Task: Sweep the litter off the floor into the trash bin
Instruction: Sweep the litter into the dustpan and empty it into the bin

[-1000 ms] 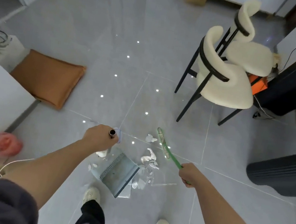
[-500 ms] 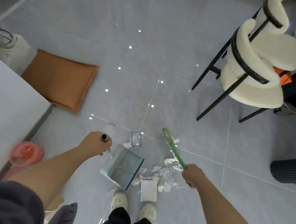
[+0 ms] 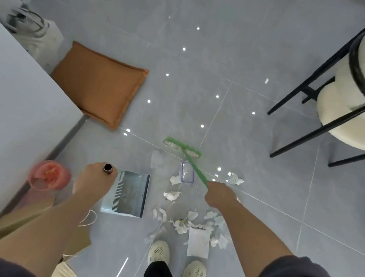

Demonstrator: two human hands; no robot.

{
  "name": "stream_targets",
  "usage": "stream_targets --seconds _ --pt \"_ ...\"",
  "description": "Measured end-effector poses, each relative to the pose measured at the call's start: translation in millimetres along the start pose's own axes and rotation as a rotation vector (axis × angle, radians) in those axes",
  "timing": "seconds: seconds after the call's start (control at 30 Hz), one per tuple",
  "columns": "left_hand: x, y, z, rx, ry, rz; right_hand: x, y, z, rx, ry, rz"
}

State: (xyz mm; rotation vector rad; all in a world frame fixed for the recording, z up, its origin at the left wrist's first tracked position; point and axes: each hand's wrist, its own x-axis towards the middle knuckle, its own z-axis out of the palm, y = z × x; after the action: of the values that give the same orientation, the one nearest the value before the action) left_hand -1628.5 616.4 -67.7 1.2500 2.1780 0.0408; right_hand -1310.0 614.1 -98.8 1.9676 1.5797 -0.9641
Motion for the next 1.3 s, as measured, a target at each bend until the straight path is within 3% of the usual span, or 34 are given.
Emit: stream_targets --seconds 0.27,0.6,0.87,1.3 --pt "56.5 -23.5 8.9 0.031 0.114 -0.038 61.2 -73.4 -0.3 -0.232 0.008 -0.042" --pt "57.7 -23.4 11.6 -0.034 0.144 0.003 31.5 26.6 -27.4 -0.450 0.071 -0.008" --pt "43.9 14.1 35.9 -0.001 0.133 0.141 7.9 93.8 -11.8 -0.142 0.041 0.122" --pt "25.2 89.7 82.2 -0.115 0.126 0.178 -8.2 165.8 14.7 0.325 0.046 0.596"
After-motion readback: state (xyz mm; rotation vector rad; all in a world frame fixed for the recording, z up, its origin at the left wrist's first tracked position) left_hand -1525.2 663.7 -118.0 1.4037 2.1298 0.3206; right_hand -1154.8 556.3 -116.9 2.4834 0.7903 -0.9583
